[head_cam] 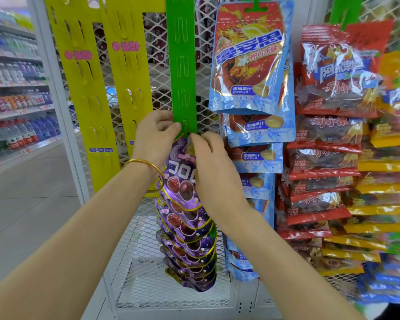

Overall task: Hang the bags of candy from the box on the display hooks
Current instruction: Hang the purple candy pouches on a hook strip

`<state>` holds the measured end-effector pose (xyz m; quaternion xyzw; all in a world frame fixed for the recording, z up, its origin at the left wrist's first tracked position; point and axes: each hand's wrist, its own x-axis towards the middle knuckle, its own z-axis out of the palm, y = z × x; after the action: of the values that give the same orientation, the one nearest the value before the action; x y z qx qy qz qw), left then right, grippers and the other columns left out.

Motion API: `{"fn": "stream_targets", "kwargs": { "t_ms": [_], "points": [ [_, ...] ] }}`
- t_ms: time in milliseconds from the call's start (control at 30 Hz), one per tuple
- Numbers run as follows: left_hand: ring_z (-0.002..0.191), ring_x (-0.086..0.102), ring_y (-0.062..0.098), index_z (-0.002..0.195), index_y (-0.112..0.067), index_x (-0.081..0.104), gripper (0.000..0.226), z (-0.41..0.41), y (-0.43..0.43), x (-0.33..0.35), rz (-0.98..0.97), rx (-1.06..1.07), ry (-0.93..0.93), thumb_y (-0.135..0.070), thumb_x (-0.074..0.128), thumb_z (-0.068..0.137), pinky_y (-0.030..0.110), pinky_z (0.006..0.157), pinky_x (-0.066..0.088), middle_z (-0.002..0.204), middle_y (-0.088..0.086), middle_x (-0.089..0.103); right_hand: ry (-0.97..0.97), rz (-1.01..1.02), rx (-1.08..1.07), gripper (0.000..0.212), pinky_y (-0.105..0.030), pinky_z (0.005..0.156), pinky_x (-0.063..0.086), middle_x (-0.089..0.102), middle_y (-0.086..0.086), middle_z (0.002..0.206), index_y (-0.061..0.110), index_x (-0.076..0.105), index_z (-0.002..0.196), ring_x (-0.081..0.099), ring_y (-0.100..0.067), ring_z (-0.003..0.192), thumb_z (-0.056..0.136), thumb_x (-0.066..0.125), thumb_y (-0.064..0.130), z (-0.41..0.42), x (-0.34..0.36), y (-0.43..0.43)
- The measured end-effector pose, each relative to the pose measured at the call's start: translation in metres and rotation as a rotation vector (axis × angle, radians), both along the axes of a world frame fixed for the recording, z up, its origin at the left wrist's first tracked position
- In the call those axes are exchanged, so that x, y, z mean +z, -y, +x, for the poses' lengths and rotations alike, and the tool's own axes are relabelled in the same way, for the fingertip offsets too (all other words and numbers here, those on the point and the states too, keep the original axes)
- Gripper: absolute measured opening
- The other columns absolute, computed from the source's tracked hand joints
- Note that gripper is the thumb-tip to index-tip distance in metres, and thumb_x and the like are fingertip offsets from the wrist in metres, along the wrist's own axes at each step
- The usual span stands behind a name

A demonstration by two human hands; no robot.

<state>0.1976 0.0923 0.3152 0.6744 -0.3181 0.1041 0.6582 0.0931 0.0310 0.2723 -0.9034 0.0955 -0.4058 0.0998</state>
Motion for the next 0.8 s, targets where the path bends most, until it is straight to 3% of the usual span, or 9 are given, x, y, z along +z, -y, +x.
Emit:
{"fn": "stream_targets", "kwargs": {
  "t_ms": [67, 133, 200, 367, 433, 533, 633, 733, 800],
  "points": [
    [0.093, 0.06, 0.01, 0.12, 0.0, 0.051, 0.035, -0.004, -0.003, -0.007, -0.002, 0.009, 0.063, 0.002, 0.056, 0.086, 0.015, 0.082, 0.048, 0.108, 0.011, 0.061, 0.182, -0.049, -0.013, 0.054, -0.039, 0.086, 0.052, 0.047, -0.019, 0.13, 0.0, 0.048, 0.129, 0.055, -0.034, 0.11, 0.076, 0.045, -0.008, 0.0, -0.011, -0.002],
    [0.1, 0.056, 0.007, 0.122, -0.004, 0.049, 0.04, -0.014, -0.008, -0.018, -0.028, 0.023, 0.129, 0.005, 0.057, 0.084, 0.014, 0.088, 0.046, 0.115, 0.006, 0.057, 0.277, -0.096, -0.007, 0.048, -0.037, 0.094, 0.048, 0.051, -0.02, 0.128, -0.003, 0.053, 0.124, 0.053, -0.033, 0.114, 0.08, 0.035, 0.0, -0.004, -0.023, -0.005],
    [0.102, 0.054, -0.001, 0.121, -0.011, 0.049, 0.041, -0.027, -0.015, -0.036, -0.045, 0.049, 0.182, 0.004, 0.058, 0.084, 0.011, 0.088, 0.045, 0.116, 0.0, 0.054, 0.326, -0.094, 0.049, 0.043, -0.035, 0.099, 0.042, 0.051, -0.02, 0.129, -0.003, 0.055, 0.121, 0.05, -0.032, 0.119, 0.084, 0.033, 0.002, -0.01, -0.037, -0.009],
    [0.099, 0.055, 0.004, 0.109, -0.031, 0.052, 0.036, -0.078, -0.042, -0.124, 0.006, 0.07, 0.239, -0.01, 0.058, 0.08, 0.019, 0.078, 0.047, 0.109, -0.015, 0.053, 0.321, -0.034, 0.213, 0.034, -0.031, 0.095, 0.044, 0.056, -0.012, 0.119, 0.011, 0.055, 0.118, 0.052, -0.026, 0.111, 0.096, 0.028, 0.008, -0.055, -0.115, -0.006],
    [0.09, 0.056, 0.0, 0.104, -0.032, 0.053, 0.034, -0.099, -0.05, -0.17, 0.069, -0.011, 0.129, -0.009, 0.058, 0.079, 0.013, 0.072, 0.045, 0.104, -0.014, 0.055, 0.148, 0.028, 0.215, 0.033, -0.031, 0.087, 0.049, 0.059, -0.008, 0.116, 0.017, 0.053, 0.116, 0.056, -0.024, 0.106, 0.089, 0.036, 0.007, -0.078, -0.166, 0.004],
    [0.083, 0.055, -0.005, 0.103, -0.023, 0.056, 0.029, -0.119, -0.057, -0.242, 0.284, -0.124, -0.087, -0.004, 0.061, 0.081, 0.008, 0.067, 0.042, 0.097, -0.009, 0.056, -0.366, 0.268, 0.137, 0.042, -0.037, 0.077, 0.054, 0.058, -0.006, 0.116, 0.019, 0.055, 0.117, 0.058, -0.026, 0.105, 0.079, 0.046, 0.005, -0.104, -0.261, 0.036],
    [0.075, 0.054, -0.012, 0.102, -0.015, 0.056, 0.027, -0.124, -0.054, -0.289, 0.516, -0.214, -0.309, 0.003, 0.06, 0.083, 0.004, 0.067, 0.041, 0.098, -0.005, 0.058, -0.891, 0.688, -0.025, 0.04, -0.033, 0.093, 0.043, 0.051, -0.012, 0.13, 0.012, 0.049, 0.13, 0.052, -0.029, 0.117, 0.091, 0.051, 0.01, -0.128, -0.337, 0.065],
    [0.075, 0.057, -0.004, 0.097, -0.022, 0.054, 0.028, -0.125, -0.05, -0.313, 0.64, -0.286, -0.414, 0.002, 0.06, 0.083, 0.009, 0.069, 0.044, 0.099, -0.002, 0.059, -1.277, 0.754, -0.16, 0.049, -0.026, 0.096, 0.034, 0.047, -0.015, 0.136, 0.007, 0.041, 0.135, 0.046, -0.025, 0.125, 0.092, 0.056, 0.022, -0.155, -0.402, 0.069],
    [0.077, 0.056, -0.001, 0.096, -0.022, 0.055, 0.026, -0.127, -0.049, -0.322, 0.7, -0.31, -0.454, 0.0, 0.061, 0.083, 0.011, 0.067, 0.046, 0.101, -0.002, 0.058, -1.403, 0.847, -0.156, 0.058, -0.025, 0.098, 0.031, 0.042, -0.017, 0.141, 0.0, 0.034, 0.137, 0.041, -0.026, 0.129, 0.091, 0.058, 0.024, -0.171, -0.434, 0.057]
  ]
}}
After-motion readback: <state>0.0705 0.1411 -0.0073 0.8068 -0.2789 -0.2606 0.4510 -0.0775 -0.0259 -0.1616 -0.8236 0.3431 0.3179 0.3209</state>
